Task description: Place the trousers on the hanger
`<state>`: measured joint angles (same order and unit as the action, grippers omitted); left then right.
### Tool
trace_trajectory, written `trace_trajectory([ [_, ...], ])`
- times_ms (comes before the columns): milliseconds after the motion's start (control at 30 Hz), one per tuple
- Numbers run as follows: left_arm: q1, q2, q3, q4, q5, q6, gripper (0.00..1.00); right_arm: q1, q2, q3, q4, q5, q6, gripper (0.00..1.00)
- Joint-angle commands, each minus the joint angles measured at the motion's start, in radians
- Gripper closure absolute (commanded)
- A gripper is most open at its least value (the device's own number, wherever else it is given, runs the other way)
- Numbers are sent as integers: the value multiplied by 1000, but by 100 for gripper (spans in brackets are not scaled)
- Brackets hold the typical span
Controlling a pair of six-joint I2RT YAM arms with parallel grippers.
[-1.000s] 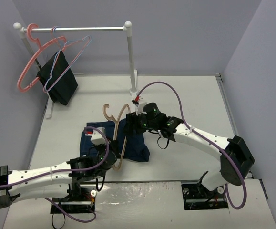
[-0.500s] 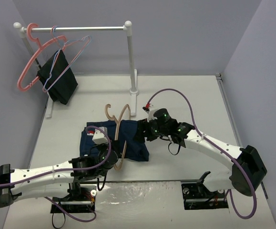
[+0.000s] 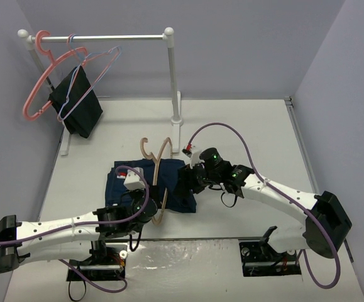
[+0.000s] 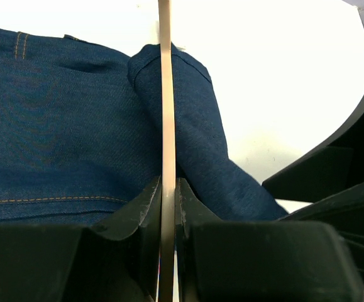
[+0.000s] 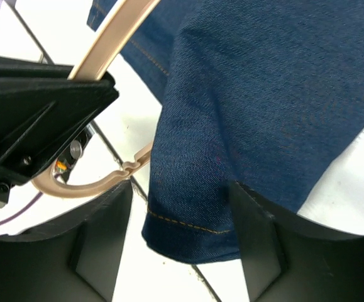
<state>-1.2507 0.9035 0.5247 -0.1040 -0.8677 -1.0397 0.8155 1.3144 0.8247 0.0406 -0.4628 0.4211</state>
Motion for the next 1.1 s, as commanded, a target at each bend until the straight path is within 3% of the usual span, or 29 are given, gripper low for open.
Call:
trace_trajectory([
  [0,-6,-7,43,61,-9,1,100,17,-11,-3,45,-33,-10,50],
  [200,-6,-8,46,67,-4,1,100,22,10,14,97,-38,21,98],
  [400,-6,-15,52,65,-1,6,100,25,59,38,190,-66,63,100],
  [633,-6,-21,56,86,13,-7,100,45,93,8,449,-154,205,100],
  [1067,-6,-110,64,132,13,-14,100,98,227,-82,806,-98,288,100],
])
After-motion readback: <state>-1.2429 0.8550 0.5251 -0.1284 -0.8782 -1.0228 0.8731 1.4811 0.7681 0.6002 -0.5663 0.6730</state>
